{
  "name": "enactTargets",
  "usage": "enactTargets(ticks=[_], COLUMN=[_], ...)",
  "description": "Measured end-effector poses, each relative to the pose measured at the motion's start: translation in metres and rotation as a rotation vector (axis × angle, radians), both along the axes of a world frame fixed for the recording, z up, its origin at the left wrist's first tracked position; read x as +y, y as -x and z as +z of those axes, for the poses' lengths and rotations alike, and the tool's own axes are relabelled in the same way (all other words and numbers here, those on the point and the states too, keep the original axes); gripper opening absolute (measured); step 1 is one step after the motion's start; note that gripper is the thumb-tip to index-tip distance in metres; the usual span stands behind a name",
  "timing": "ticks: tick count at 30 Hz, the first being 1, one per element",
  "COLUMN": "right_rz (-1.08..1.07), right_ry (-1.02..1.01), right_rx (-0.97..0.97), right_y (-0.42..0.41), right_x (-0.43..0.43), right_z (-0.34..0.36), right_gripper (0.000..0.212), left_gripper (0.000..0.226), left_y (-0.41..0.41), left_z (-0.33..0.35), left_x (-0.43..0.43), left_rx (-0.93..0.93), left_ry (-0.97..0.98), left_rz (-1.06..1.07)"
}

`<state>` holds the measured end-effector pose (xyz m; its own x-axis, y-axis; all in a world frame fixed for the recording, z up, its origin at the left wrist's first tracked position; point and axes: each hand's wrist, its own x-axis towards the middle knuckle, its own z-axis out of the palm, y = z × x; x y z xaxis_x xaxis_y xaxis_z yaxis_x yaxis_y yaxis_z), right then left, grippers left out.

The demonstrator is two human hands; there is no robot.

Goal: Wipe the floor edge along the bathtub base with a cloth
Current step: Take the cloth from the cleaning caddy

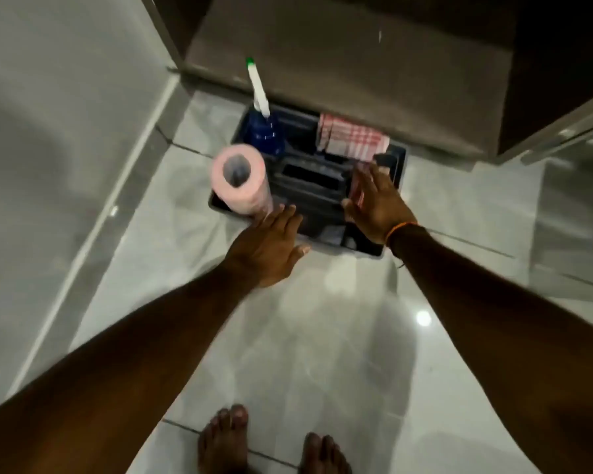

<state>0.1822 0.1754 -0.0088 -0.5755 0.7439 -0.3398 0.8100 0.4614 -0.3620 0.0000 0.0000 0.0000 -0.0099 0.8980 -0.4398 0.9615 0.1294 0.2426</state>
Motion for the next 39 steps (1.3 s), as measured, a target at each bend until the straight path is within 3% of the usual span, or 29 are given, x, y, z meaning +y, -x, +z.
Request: enactTargets(ticks=[5,8,10,13,17,20,26,30,36,39], right_rz=[-0.018,-0.051,-0.129,-0.338,-0.716,-0.805,-0.737,-0.642,-0.359,-0.119], right_ry=[-0.061,-0.081,-0.067,0.004,0.103,0.247,0.324,0.388,0.436,0.373], right_rx=[-0.127,-0.077,0.029,0.371,0.611,0.718,0.836,0.784,0.643,0.514], right_y=[-0.003,0.001,0.004,0.005,0.016,0.025,0.037,0.049,0.112,0.152], right_x=[0.007,0.002,0.004,0.003,-0.008,-0.028,-0.111,-0.179,-0.26,-0.276], right_z=[-0.061,-0.076,-0.075,-0.056,-0.023,0.003,0.042,0.038,0.007,-0.029], right_gripper=[0.103,0.09,0.076,0.055,0.044,0.041,0.04,0.023,0.05,0.053], left_gripper=[0.082,0.085,0.087,0.089,0.096,0.101,0.099,0.103,0.102,0.099], left_y=[0.002,0.0,0.001,0.005,0.014,0.022,0.048,0.064,0.077,0.074], left_z=[-0.061,-0.077,-0.079,-0.071,-0.043,-0.022,0.006,0.007,-0.033,-0.064], left_x=[-0.01,-0.019,-0.017,-0.018,-0.036,-0.071,-0.182,-0.266,-0.372,-0.407], left_rx=[0.047,0.052,0.047,0.022,-0.065,-0.11,-0.077,-0.044,-0.044,-0.04], left_ry=[-0.027,-0.089,-0.086,-0.068,-0.076,-0.033,0.008,0.041,0.11,0.115], left_rz=[-0.014,-0.002,0.005,-0.001,0.142,0.246,0.492,0.64,0.88,1.003])
